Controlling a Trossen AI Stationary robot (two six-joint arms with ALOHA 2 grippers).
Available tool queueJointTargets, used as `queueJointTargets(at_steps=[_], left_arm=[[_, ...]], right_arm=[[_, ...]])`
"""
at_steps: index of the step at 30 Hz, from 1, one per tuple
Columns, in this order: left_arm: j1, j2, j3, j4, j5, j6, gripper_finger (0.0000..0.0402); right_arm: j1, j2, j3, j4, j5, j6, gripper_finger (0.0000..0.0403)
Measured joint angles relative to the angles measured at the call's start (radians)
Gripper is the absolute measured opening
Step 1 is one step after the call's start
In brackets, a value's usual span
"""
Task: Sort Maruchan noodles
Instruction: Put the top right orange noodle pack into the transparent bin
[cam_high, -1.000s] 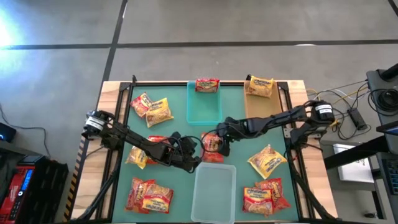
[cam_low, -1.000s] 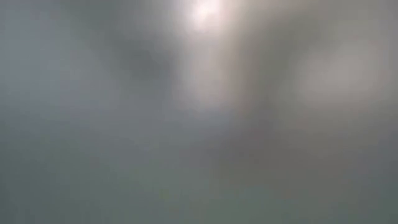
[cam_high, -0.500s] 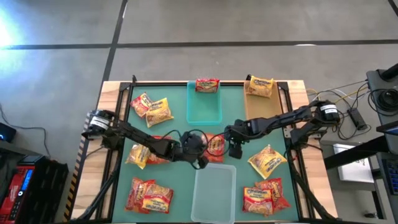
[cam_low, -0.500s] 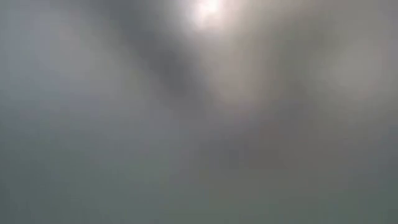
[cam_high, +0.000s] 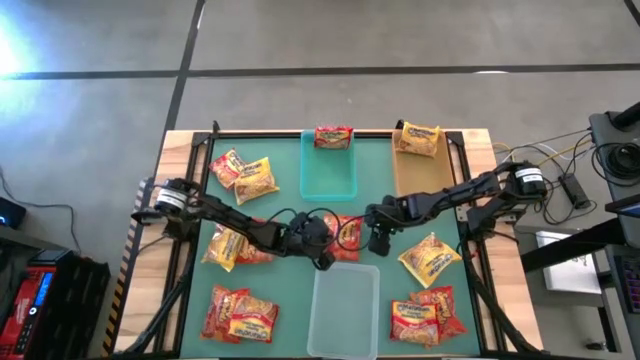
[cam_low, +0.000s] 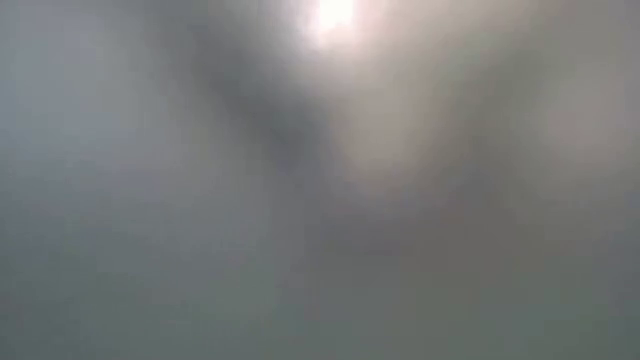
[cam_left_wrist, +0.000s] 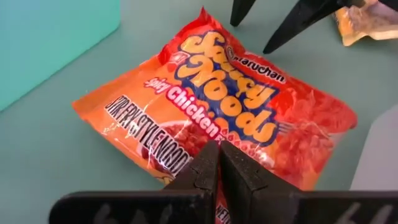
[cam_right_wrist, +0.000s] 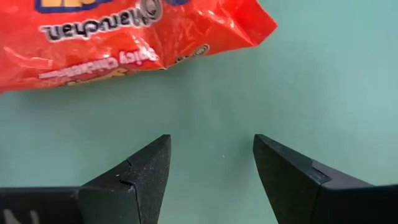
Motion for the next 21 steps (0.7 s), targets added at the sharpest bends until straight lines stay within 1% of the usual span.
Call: queueJointTargets(at_steps=[6,11,14,21], left_arm=[[0.0,0.006,-0.001,-0.041,0.0,-0.012,0.0],[0.003,0.047,0.002,-0.033,-0.012,-0.033,0.0],[0.008,0.063,0.002,-0.016,-0.008,-0.033,0.0],[0.015,0.057,0.0,-0.012,0.012,-0.033,0.0]], right_arm=[[0.0,-0.01,-0.055,0.102,0.003,0.07,0.0219],[0.0,-0.037,-0.063,0.158,-0.014,0.09,0.0219],[0.0,-0.065,-0.062,0.163,-0.015,0.087,0.0219],[0.0,-0.076,-0.026,0.154,-0.011,0.079,0.0219]])
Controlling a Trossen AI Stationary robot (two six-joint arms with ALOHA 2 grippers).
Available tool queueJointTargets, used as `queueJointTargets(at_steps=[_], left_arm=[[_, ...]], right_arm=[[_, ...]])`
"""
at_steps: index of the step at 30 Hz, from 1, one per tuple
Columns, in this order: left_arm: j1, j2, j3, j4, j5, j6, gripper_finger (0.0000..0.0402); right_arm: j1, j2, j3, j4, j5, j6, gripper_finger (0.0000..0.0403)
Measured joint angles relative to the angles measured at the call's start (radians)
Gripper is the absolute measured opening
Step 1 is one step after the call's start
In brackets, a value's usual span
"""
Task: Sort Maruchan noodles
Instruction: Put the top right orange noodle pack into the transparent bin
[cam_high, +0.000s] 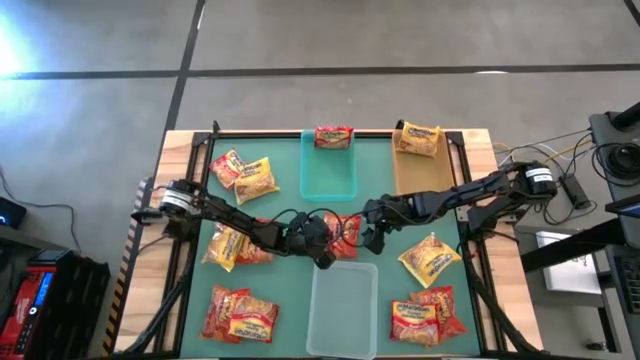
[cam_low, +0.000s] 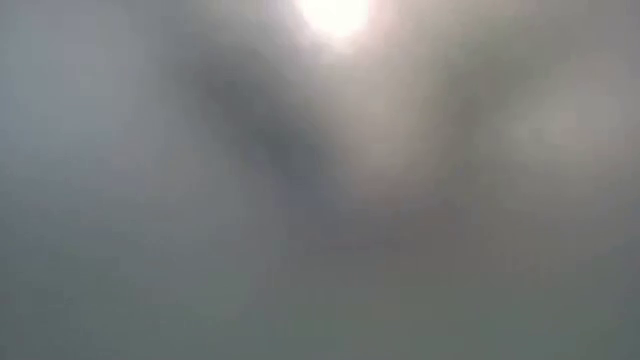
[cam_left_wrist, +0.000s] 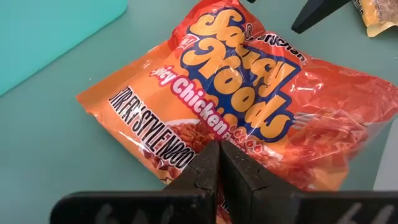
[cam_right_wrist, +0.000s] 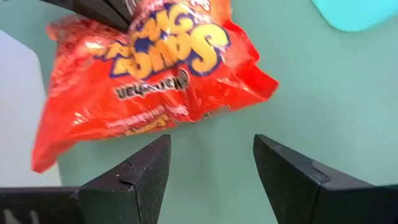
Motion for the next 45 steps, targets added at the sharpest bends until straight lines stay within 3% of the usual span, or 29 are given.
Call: queueJointTargets(at_steps=[3,7,9,13,18,22,26,30,35,45], left_arm=[[0.001,-0.001,0.0,-0.002,0.016,-0.007,0.0],[0.002,-0.001,-0.001,-0.006,0.025,-0.015,0.0],[0.002,0.0,-0.001,-0.007,0.028,-0.016,0.0],[0.003,0.0,-0.001,-0.009,0.042,-0.018,0.0],[0.003,0.0,-0.002,-0.009,0.049,-0.018,0.0],[0.003,0.0,-0.002,-0.009,0.051,-0.018,0.0],[0.003,0.0,-0.002,-0.004,0.052,-0.018,0.0],[0.002,0.0,-0.002,-0.004,0.057,-0.021,0.0],[0.002,0.0,-0.002,-0.003,0.058,-0.023,0.0],[0.002,0.0,-0.003,0.002,0.058,-0.026,0.0]], right_arm=[[-0.009,0.0,0.008,-0.004,-0.041,0.043,0.0219],[-0.062,0.002,0.005,0.01,-0.235,0.151,0.0219],[-0.083,0.006,-0.002,0.031,-0.282,0.19,0.0219],[-0.101,0.006,-0.017,0.095,-0.284,0.243,0.0219],[-0.101,0.006,-0.019,0.103,-0.177,0.162,0.0219],[-0.103,0.006,-0.02,0.1,-0.173,0.184,0.0219],[-0.12,0.006,-0.017,0.1,-0.229,0.243,0.0219],[-0.185,0.007,-0.015,0.099,-0.366,0.313,0.0226],[-0.199,0.008,-0.018,0.1,-0.389,0.378,0.0258],[-0.152,0.026,-0.026,0.224,-0.222,0.441,0.0318]])
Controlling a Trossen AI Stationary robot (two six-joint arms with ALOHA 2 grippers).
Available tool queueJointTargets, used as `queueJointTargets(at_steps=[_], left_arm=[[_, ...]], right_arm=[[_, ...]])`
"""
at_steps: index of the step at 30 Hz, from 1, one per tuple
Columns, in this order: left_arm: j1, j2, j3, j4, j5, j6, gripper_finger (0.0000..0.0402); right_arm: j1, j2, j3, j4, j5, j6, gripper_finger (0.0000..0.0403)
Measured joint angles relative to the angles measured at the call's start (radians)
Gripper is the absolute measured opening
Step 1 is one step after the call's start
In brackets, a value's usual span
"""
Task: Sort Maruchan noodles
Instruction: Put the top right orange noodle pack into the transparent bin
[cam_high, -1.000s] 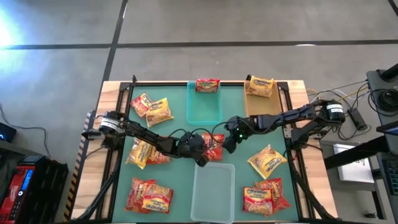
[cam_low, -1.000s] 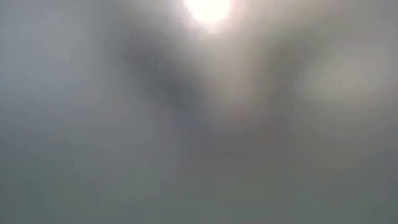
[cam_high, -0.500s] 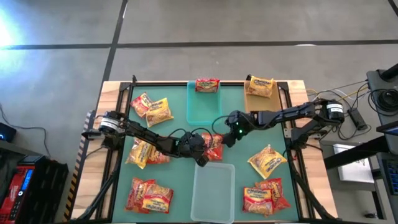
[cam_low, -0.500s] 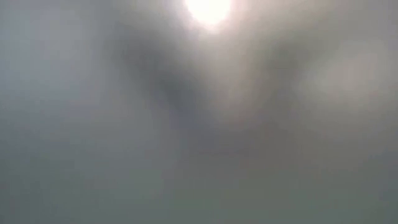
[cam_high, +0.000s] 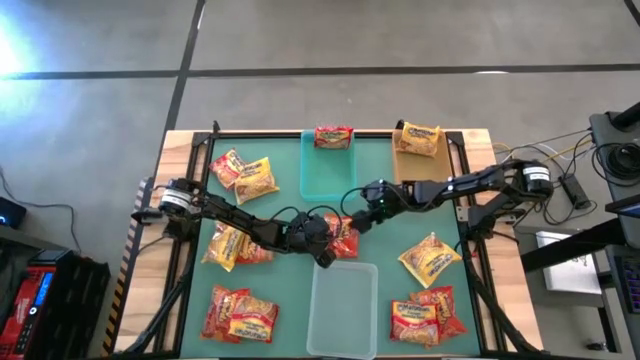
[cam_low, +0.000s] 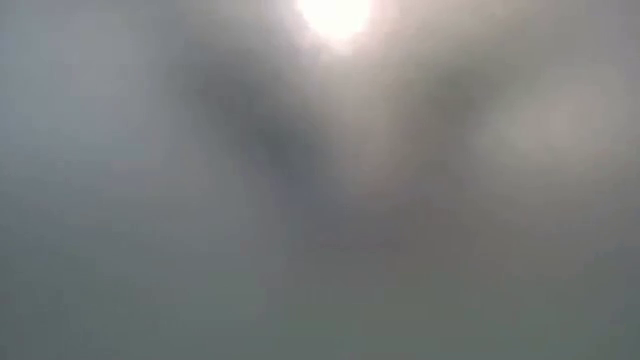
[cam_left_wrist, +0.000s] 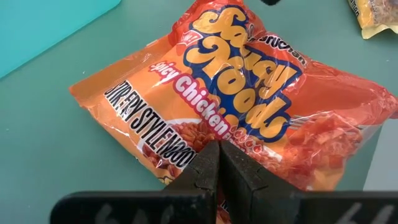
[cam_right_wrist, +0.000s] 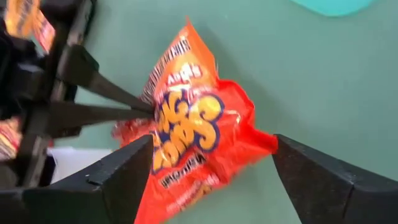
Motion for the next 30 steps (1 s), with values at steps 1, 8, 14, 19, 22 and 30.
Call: queueJointTargets(at_steps=[1,8,14,19,22,30], left_arm=[[0.001,0.0,0.0,0.002,0.0,0.0,0.0],[0.002,0.0,0.0,0.009,-0.006,-0.018,0.0],[0.005,0.0,0.0,0.009,-0.005,-0.032,0.0],[0.005,0.0,0.0,0.011,-0.007,-0.033,0.0],[0.005,0.0,0.0,0.012,-0.011,-0.034,0.0],[0.005,0.0,-0.001,0.035,-0.018,-0.021,0.0]], right_arm=[[0.002,0.011,-0.003,0.028,0.002,0.012,0.0319],[0.032,0.119,-0.018,0.117,-0.005,0.077,0.032],[0.057,0.199,-0.021,0.35,-0.056,0.121,0.032],[0.062,0.238,-0.016,0.383,-0.069,0.127,0.0319],[0.064,0.259,-0.016,0.401,-0.066,0.118,0.0314],[0.068,0.258,-0.015,0.415,-0.056,0.055,0.0272]])
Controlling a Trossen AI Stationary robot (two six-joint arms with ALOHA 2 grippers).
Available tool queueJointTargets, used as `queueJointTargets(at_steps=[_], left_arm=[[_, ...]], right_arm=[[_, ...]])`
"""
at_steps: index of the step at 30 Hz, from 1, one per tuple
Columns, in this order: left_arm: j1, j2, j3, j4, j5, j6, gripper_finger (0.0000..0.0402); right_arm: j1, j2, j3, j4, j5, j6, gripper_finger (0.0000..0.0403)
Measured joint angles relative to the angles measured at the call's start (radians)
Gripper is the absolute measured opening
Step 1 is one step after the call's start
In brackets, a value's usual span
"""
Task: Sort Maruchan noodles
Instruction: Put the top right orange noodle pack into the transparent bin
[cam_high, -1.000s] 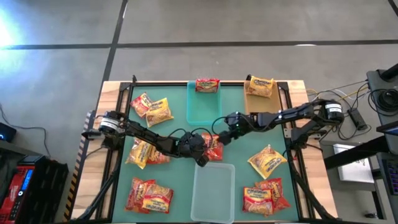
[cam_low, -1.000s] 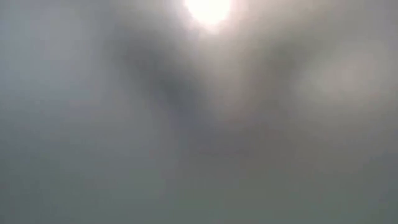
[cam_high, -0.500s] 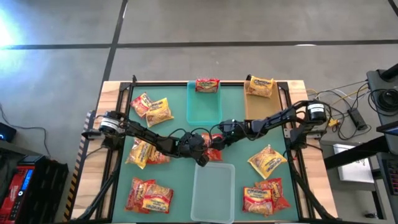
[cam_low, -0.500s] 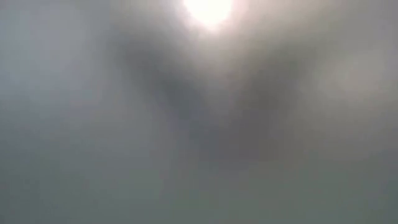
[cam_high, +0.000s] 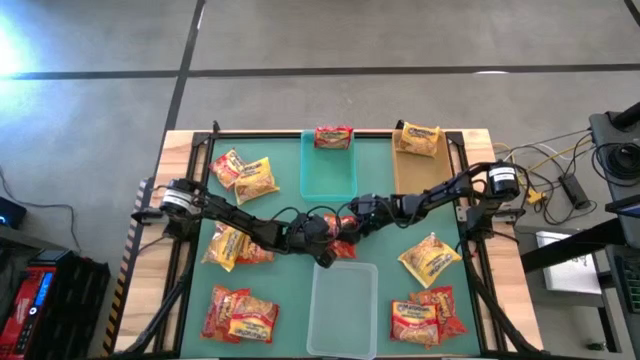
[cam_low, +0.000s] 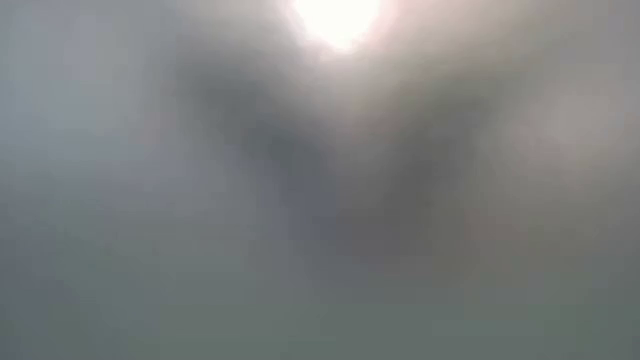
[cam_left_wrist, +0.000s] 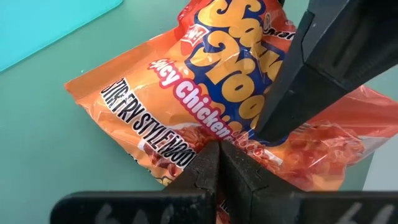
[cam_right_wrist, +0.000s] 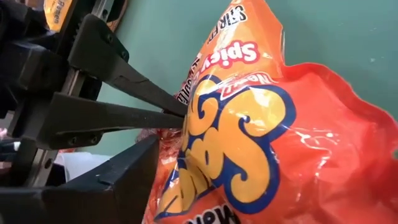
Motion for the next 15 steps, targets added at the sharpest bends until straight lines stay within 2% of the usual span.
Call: queueJointTargets(at_steps=[6,15], left_arm=[[-0.007,-0.038,-0.003,-0.017,0.006,0.038,0.0],[-0.06,-0.121,-0.001,-0.112,-0.153,0.053,0.0]], right_arm=[[0.001,-0.003,0.0,-0.001,-0.005,-0.014,0.0222],[0.0,-0.003,0.0,0.005,-0.015,-0.117,0.0142]])
